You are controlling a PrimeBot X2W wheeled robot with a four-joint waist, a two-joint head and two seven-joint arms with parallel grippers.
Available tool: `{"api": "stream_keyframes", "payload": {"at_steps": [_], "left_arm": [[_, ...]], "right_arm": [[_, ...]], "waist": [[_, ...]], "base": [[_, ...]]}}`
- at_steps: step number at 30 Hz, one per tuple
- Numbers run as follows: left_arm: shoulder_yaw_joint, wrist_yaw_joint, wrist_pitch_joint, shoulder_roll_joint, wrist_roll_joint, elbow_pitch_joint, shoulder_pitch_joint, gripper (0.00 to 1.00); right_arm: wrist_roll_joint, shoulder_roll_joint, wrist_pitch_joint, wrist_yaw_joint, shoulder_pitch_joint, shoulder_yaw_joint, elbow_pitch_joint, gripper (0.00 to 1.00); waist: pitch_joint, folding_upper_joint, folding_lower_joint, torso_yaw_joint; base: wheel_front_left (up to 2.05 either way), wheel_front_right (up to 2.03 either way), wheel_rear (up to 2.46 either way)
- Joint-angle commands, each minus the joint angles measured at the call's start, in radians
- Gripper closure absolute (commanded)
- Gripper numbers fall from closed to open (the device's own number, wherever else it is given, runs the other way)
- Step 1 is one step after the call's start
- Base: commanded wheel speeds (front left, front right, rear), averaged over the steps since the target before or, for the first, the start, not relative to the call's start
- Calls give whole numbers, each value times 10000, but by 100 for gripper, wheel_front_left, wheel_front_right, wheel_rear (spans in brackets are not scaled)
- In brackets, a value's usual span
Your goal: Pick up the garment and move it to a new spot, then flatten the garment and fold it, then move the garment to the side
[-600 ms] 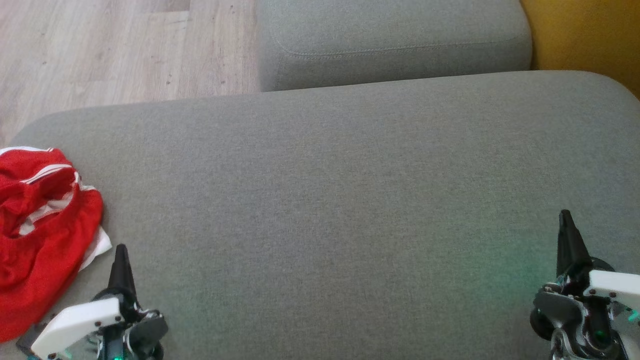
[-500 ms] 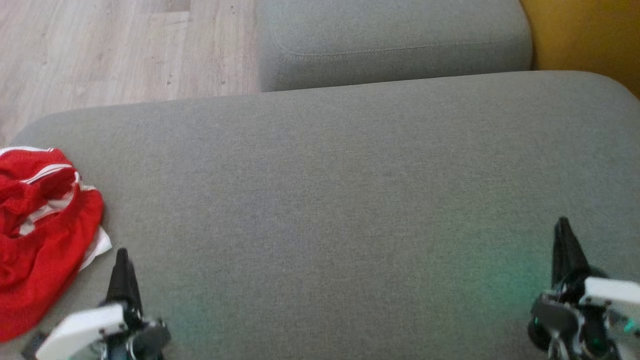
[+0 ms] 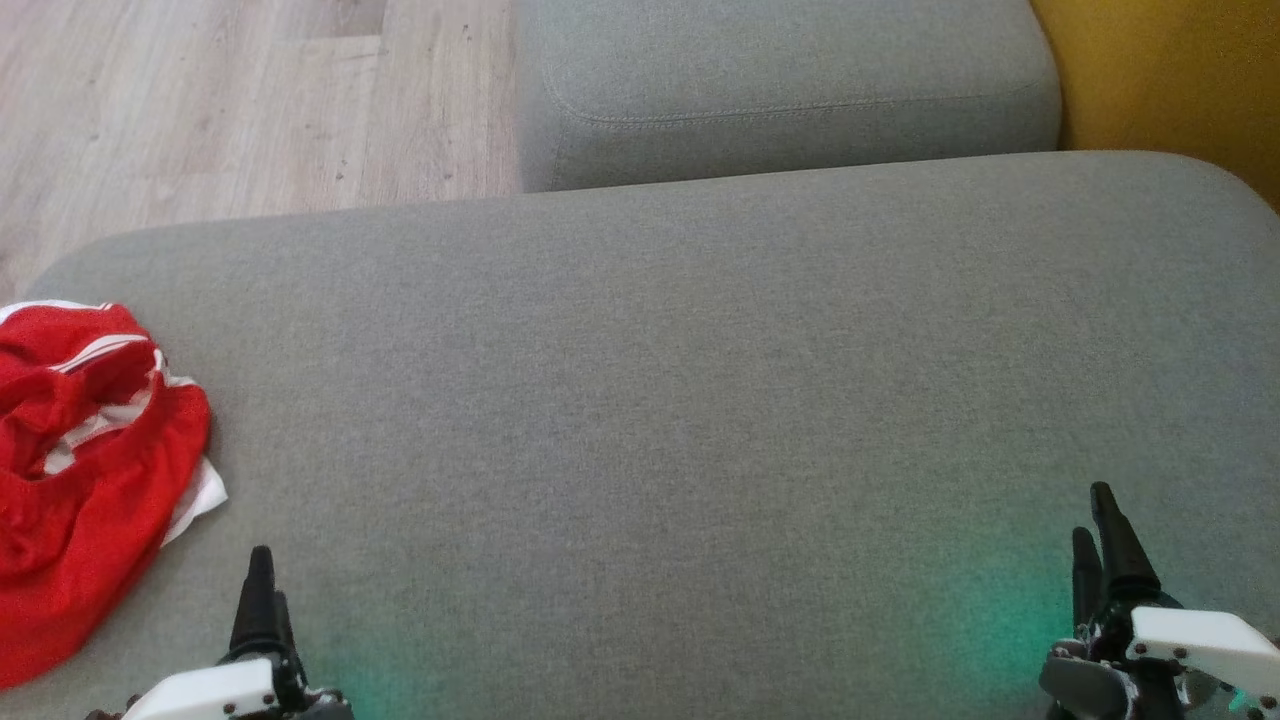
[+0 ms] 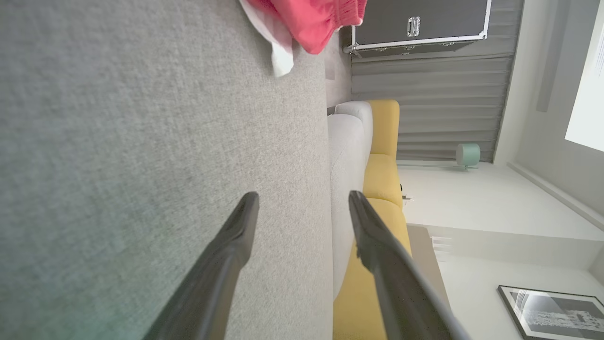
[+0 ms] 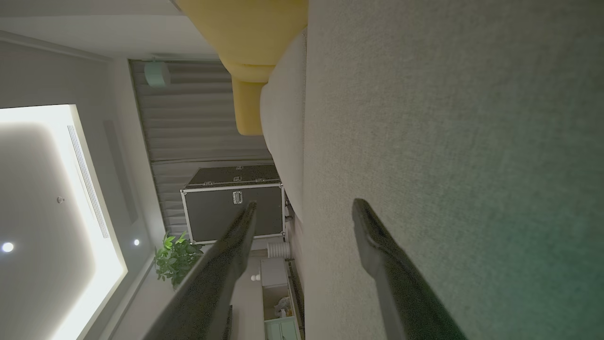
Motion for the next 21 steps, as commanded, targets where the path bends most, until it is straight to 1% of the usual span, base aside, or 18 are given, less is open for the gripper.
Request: {"api": "stream_keyframes", "payload": {"at_steps": [1,6,16,21], "left_arm": [[-21,-8,-100,50,189,-392,-337,0],[-30,43,-246,52,896,-524,-279,0],[-314,398,-539,58,2815,-959,-206,0],[-522,547,-685,60,3600,-1210,-159,0]], "right_arm": [[-194,-106,-90,-1,-396,81,-389,0],[-1008,-67,-238,-1,-360,103,-494,0],[-2653,-41,-534,-2,-214,232,-858,0],[-3400,-44,-680,-2,-166,338,-1025,0]], "waist": [[-9,-1,0,2],[-63,-1,0,13],[-137,-1,0,40],[-167,-1,0,53]], "base": [[0,0,0],[0,0,0],[0,0,0],[0,0,0]]}}
